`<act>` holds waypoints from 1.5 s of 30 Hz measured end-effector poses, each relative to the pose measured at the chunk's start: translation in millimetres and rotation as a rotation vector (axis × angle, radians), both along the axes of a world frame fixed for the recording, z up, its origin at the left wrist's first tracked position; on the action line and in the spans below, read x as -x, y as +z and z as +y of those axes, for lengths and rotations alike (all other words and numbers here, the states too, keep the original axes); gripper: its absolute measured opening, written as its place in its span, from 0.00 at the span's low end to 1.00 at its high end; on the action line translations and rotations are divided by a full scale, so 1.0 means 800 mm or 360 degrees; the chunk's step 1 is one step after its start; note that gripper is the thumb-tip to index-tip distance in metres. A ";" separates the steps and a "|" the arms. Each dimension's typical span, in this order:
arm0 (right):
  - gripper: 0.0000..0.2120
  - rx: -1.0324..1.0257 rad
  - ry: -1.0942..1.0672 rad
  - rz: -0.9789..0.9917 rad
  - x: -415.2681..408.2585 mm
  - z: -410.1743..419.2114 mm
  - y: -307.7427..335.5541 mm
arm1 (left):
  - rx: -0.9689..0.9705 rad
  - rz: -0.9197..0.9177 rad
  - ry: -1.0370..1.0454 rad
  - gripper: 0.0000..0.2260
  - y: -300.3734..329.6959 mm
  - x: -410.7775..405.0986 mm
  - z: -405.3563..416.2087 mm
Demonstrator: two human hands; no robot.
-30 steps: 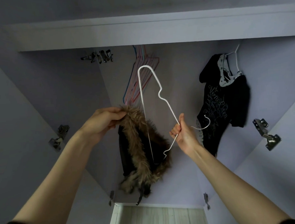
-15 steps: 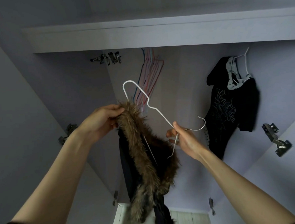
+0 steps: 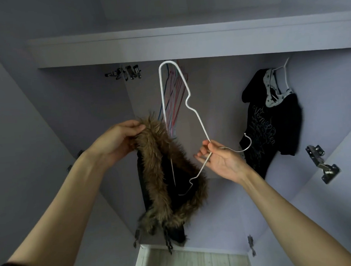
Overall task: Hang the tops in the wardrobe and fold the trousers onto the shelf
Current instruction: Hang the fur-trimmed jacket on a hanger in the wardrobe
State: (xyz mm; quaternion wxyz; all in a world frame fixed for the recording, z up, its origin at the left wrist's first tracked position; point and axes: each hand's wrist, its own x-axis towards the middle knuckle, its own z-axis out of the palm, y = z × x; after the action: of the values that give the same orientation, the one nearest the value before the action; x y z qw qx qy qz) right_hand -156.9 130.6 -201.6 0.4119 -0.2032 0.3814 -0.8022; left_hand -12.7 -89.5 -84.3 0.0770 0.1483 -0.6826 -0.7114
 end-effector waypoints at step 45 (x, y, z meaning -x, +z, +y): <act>0.04 -0.1335 0.0076 0.1984 -0.024 -0.045 0.154 | 0.2365 0.0019 0.0134 0.09 -0.022 -0.001 0.046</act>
State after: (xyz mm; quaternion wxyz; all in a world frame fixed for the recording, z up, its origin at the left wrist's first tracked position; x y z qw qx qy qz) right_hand -137.7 94.2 -78.2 0.1797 -0.4539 0.8132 -0.3168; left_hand -12.2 -52.7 -101.5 0.1880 0.0793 -0.9771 -0.0596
